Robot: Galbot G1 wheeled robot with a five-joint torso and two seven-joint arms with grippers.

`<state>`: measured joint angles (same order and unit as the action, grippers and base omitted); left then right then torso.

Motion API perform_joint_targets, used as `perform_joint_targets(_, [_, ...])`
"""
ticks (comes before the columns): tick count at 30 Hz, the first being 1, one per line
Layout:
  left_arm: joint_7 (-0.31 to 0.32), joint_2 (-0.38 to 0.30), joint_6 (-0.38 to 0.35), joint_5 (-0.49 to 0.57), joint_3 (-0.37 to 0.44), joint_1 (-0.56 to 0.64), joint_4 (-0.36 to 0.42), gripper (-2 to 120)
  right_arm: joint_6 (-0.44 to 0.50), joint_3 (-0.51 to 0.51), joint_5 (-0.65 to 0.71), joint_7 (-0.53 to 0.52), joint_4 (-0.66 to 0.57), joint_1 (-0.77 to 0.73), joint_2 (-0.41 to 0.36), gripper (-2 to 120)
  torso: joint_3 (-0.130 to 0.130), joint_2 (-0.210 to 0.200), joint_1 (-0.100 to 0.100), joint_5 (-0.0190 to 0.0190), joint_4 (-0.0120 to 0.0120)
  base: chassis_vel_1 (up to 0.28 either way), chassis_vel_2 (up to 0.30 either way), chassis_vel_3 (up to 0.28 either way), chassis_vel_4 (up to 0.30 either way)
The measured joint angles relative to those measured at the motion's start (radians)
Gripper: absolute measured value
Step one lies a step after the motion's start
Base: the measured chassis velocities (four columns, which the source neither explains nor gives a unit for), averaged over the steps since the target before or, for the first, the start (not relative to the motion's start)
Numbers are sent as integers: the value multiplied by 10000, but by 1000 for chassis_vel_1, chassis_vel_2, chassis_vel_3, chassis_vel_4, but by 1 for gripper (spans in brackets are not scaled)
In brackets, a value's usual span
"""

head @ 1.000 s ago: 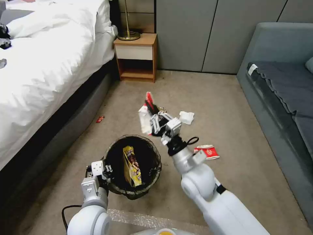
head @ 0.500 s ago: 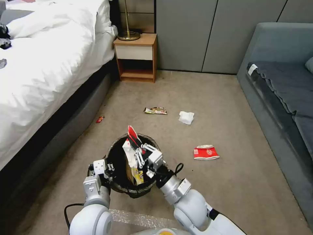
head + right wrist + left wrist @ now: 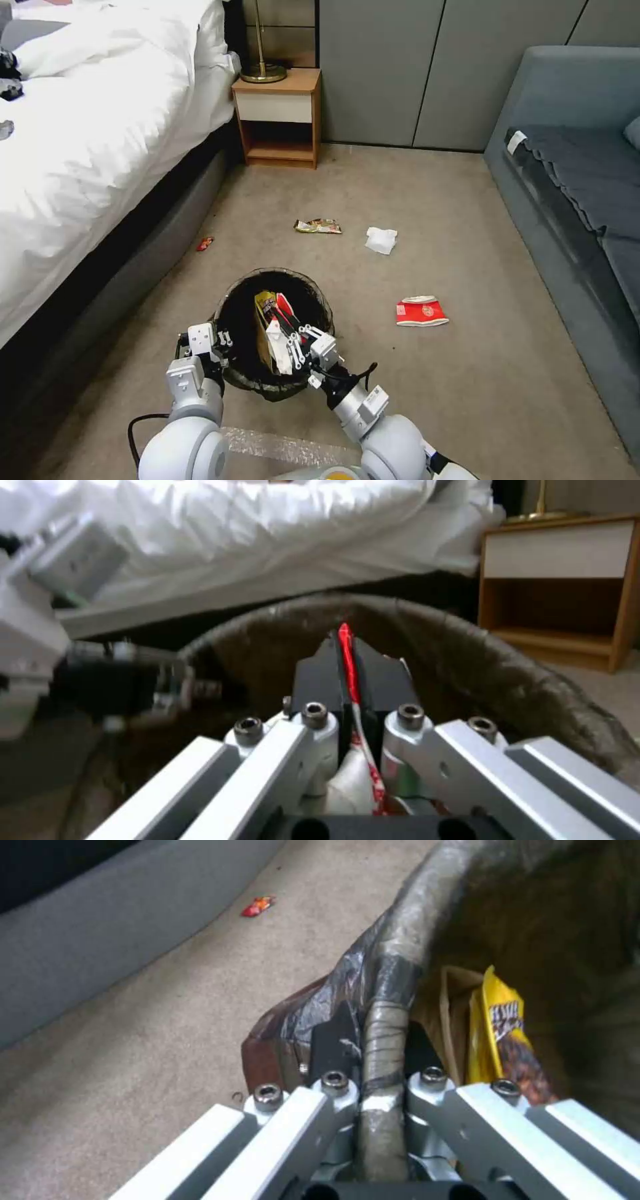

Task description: Pick up the trash bin, then pick up the garbage from the floor and place it into the trash bin.

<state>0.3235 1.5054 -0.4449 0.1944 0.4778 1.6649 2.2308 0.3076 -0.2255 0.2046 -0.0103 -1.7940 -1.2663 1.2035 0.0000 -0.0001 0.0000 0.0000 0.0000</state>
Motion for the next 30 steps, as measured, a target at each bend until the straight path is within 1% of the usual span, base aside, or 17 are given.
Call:
perform_joint_targets(2, [6,4,0,0,-16,12,31,0,-52,-21,-110,-9,82,17,49,8,0,0,0,0,0,0,0,0,0])
perform_joint_targets(3, [6,4,0,0,-16,12,31,0,-52,-21,-110,-9,82,17,49,8,0,0,0,0,0,0,0,0,0])
perform_joint_targets(5, [25,15,14,0,-25,34,88,0,-84,-41,-181,-10,141,66,102,21,0,0,0,1,0,0,0,0,0])
perform_joint_targets(7, [24,17,16,0,-34,41,90,0,-86,-42,-193,-10,149,82,111,22,0,0,0,1,0,0,0,0,0])
perform_joint_targets(8, [24,21,16,-2,-60,64,99,0,-90,-43,-235,-10,164,133,130,30,0,0,1,-1,0,0,0,0,0])
perform_joint_targets(10, [30,21,16,-5,-73,90,142,0,-99,-43,-251,-12,170,180,145,37,0,0,0,0,0,0,0,0,0])
perform_joint_targets(11, [30,21,16,-5,-73,90,142,0,-99,-43,-251,-12,170,180,145,37,0,0,0,0,0,0,0,0,0])
perform_joint_targets(12, [35,21,17,-10,-88,112,176,0,-116,-42,-257,-21,186,231,164,44,0,0,0,0,1,0,0,0,0])
perform_joint_targets(14, [35,29,18,-17,-118,129,195,0,-119,-39,-273,-26,210,283,183,52,0,0,0,0,0,0,0,0,0])
perform_joint_targets(15, [35,29,18,-17,-118,129,195,0,-119,-39,-273,-26,210,283,183,52,0,0,0,0,0,0,0,0,0])
perform_joint_targets(19, [34,35,22,-31,-132,156,200,0,-122,-36,-286,-35,233,418,227,74,0,0,0,0,0,0,0,0,0])
perform_joint_targets(20, [34,35,22,-31,-132,156,200,0,-122,-36,-286,-35,233,418,227,74,0,0,0,0,0,0,0,0,0])
perform_joint_targets(23, [34,30,22,-30,-120,130,201,0,-130,-26,-291,-35,123,461,229,86,0,0,0,0,0,0,0,0,0])
perform_joint_targets(24, [34,30,22,-30,-120,130,201,0,-130,-26,-291,-35,123,461,229,86,0,0,0,0,0,0,0,0,0])
perform_joint_targets(27, [34,28,23,-29,-102,102,143,0,-131,35,-376,-35,-150,466,237,97,0,0,1,0,0,0,0,0,0])
perform_joint_targets(30, [34,27,22,-31,-90,92,66,0,-116,100,-484,-35,-401,465,244,100,0,0,0,0,0,0,0,0,0])
